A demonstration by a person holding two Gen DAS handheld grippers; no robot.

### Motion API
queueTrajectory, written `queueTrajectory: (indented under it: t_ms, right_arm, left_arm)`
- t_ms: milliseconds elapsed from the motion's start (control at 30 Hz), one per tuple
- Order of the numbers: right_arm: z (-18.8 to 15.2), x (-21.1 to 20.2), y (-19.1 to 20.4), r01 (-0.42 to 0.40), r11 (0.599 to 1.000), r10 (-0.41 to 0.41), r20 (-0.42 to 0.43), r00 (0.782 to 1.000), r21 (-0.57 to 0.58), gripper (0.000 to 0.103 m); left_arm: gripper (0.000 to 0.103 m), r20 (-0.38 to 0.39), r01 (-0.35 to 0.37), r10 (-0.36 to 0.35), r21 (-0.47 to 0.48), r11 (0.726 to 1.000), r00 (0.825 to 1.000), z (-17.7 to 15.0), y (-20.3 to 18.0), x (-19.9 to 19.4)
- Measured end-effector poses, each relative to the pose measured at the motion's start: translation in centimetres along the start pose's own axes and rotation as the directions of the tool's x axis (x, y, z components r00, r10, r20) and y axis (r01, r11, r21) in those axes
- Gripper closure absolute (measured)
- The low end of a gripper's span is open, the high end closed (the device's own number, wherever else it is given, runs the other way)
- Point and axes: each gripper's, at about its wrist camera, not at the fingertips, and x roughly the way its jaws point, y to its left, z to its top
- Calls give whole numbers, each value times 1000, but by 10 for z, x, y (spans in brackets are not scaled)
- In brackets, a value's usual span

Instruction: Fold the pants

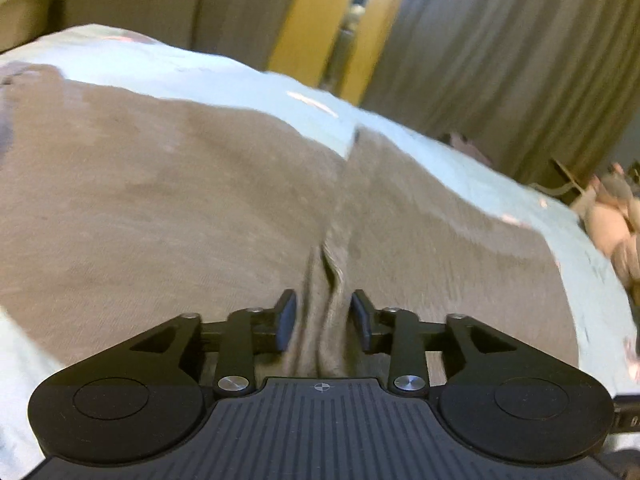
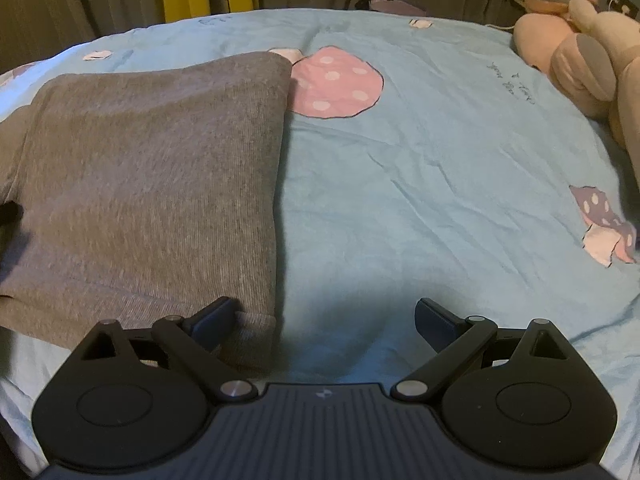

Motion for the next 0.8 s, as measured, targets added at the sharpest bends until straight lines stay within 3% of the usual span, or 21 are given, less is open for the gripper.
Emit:
queueTrajectory:
  t_ms: [100,167,200,233,267,333,400,467,600,733,800]
  right_arm:
    - [-1,-13,1,-19,1000,19,65,998,1,12]
    - [-1,-25,7,-58,998,58,131,990,-2,32]
    - [-1,-28,11,-84,996,83,146,986,0,49]
    - [0,-29,16,-117,993,115,149,982,1,58]
    - [0,-27,25,-155,988,154,137,979,-3,60]
    - [-1,-18,45,-189,981,191,101,976,-36,60]
    - [-4,-4,68,-162,982,167,46,985,-94,60]
    - [-5,1,86,-99,984,109,64,992,-148,58]
    - [-4,10,98,-77,984,95,106,990,-159,58]
    - [-3,17,90,-112,988,125,139,982,-103,52]
    - [-3,19,89,-129,988,141,153,978,-84,48]
  left_arm:
    - [48,22,35,-33,-60,998,999,-1,7,-21]
    - [44,7,69,-69,-71,995,998,-4,3,-25]
    - [41,-5,74,-75,-66,995,997,-6,1,-27]
    - [40,-16,76,-77,-57,995,997,-7,0,-27]
    - [37,-24,79,-80,-45,996,997,-8,-2,-28]
    - [31,-42,75,-75,-14,997,996,-9,-8,-24]
    - [30,-70,42,-41,5,999,997,-13,-10,-16]
    - [31,-103,-26,28,22,999,994,-18,-8,-5]
    - [30,-50,-73,73,7,997,996,-17,0,-10]
    - [27,2,-86,87,-160,983,996,-7,36,-17]
    - [27,44,-73,93,-327,942,995,5,72,-30]
